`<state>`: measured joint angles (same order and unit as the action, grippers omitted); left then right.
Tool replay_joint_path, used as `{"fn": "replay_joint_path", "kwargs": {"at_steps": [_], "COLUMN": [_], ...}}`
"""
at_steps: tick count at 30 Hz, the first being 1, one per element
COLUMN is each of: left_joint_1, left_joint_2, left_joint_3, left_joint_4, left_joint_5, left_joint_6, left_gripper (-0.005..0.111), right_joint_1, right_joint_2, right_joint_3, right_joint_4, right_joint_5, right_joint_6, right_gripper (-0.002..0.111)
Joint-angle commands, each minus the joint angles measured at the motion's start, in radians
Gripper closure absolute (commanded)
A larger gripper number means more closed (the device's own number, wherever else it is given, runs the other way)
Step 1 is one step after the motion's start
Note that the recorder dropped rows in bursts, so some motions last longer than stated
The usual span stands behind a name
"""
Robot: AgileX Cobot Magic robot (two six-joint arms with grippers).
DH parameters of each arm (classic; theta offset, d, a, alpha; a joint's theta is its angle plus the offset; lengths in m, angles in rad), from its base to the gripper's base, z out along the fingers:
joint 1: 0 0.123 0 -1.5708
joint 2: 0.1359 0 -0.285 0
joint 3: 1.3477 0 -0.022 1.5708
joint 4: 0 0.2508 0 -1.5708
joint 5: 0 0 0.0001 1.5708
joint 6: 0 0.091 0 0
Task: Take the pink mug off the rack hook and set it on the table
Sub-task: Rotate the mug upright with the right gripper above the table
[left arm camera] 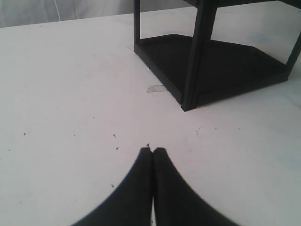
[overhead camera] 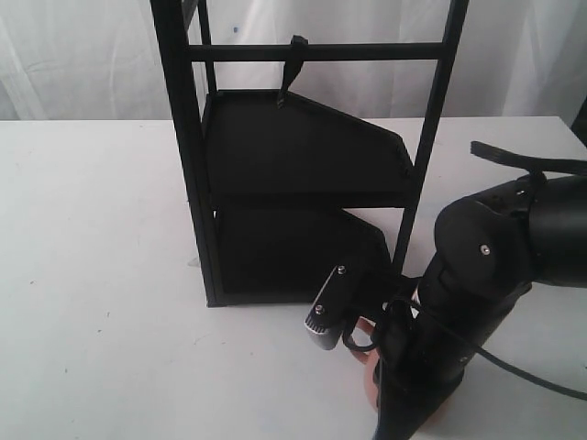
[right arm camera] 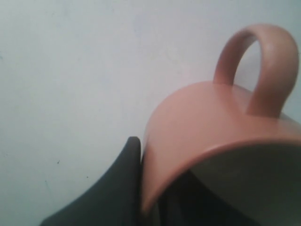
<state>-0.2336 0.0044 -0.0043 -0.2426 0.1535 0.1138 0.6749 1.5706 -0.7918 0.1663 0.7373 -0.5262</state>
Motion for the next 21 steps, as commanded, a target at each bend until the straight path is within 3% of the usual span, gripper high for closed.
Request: {"fn": "replay_joint_path", "kwargs": {"at_steps": [1, 10, 21], "left_joint_1": [0.002, 0.002, 0.002], "left_joint_2": [-0.004, -0.004, -0.004], "left_joint_3": [0.004, 0.004, 0.004], "left_joint_4": [-0.003, -0.003, -0.003], "left_joint_5": [-0.003, -0.003, -0.003], "left_joint_6": [-0.006, -0.006, -0.006], "left_gripper": [0.107, 0.107, 0.107], "right_joint_1": [0.002, 0.002, 0.002], "right_joint_2": [0.008, 0.008, 0.008], "right_joint_3": [-0.001, -0.001, -0.015], "right_joint_4": [0.007, 0.015, 0.015], "right_joint_5": [-0.022, -0.018, 0.005], "right_joint_6": [-0.010, -0.010, -0.010], "right_gripper": [0.098, 0.078, 0.076]}}
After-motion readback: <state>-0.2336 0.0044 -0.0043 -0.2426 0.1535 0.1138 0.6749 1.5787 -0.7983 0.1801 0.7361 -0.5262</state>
